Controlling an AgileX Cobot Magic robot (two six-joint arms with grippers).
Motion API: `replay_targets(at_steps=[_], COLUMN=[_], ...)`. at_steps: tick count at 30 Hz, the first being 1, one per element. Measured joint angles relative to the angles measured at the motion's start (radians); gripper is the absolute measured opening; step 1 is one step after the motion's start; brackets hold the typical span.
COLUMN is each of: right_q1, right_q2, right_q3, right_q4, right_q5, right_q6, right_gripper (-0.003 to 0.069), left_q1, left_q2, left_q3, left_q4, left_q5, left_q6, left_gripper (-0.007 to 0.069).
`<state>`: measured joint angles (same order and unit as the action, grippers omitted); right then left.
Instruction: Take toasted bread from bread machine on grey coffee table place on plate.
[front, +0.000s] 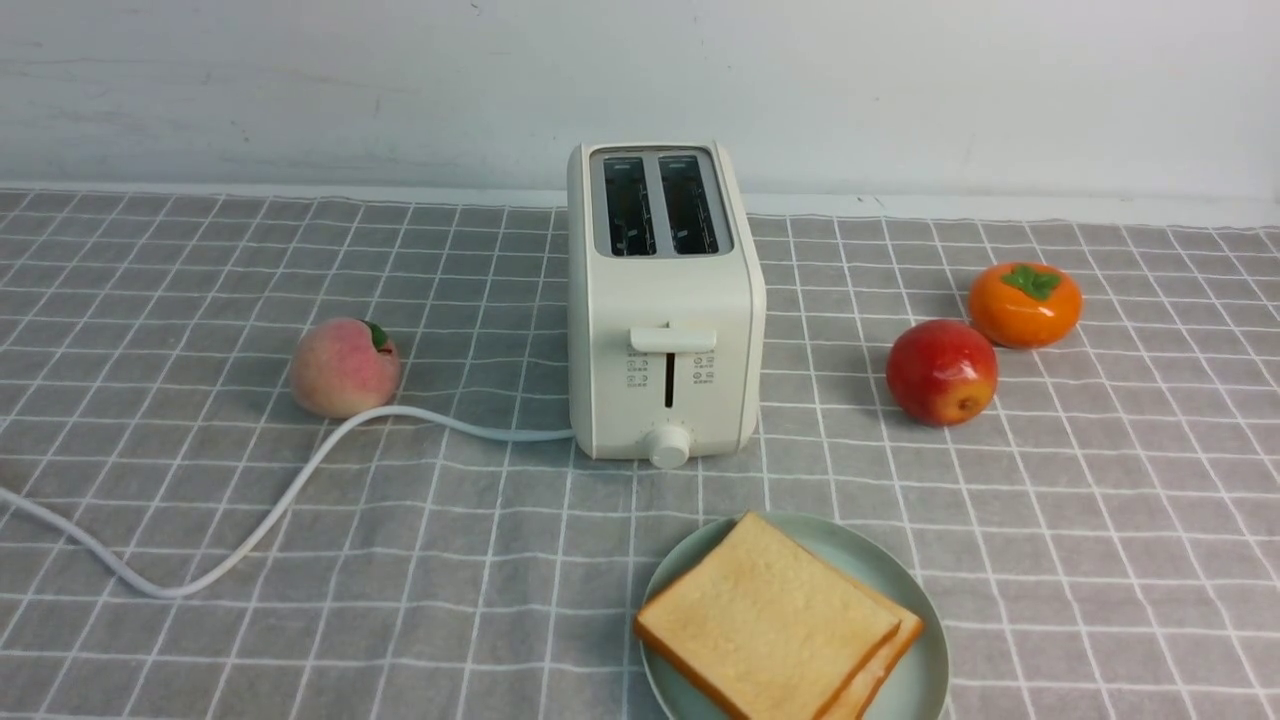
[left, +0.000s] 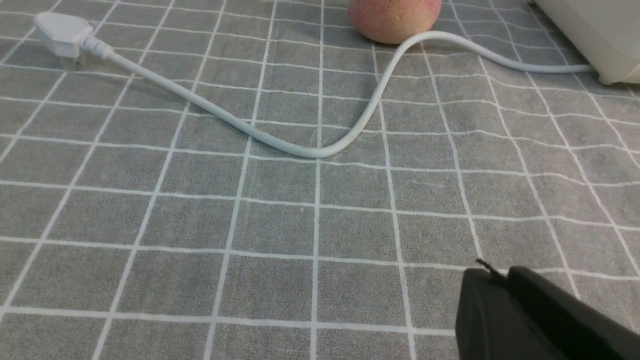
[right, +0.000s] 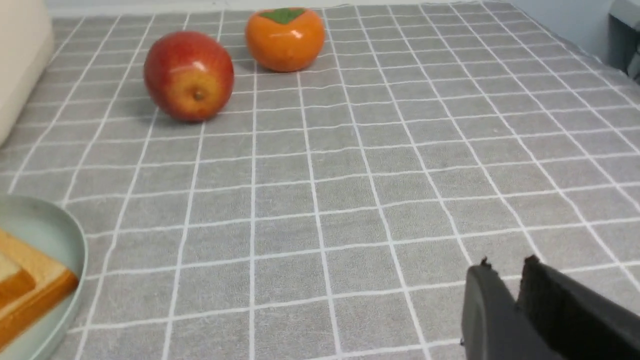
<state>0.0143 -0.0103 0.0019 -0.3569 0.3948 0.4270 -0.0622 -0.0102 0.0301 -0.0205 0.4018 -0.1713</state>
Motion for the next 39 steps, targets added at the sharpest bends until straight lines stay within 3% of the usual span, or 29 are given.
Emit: replay_targets(at_steps=[8,17,39], right_q1=[0.002,0.01,0.01], right_q2=[0.0,0.0,0.0], right_q3=[0.015,0.015,0.015], right_q4=[0.016,0.181,0.193], right_q5=[-0.002,-0.012,-0.011], right_q6=[-0.029,-0.212,-0.227], right_gripper=[0.0118,0.0125,0.0148], left_q1=[0.002,0.002,0.002], left_q2=[0.0,0.0,0.0], left_q3=[0.0,0.0,0.0], left_q4=[0.0,0.0,0.0], left_q5=[0.0,0.0,0.0], left_q6=[0.0,0.0,0.0], left_gripper=[0.005,0.0062,0.0083])
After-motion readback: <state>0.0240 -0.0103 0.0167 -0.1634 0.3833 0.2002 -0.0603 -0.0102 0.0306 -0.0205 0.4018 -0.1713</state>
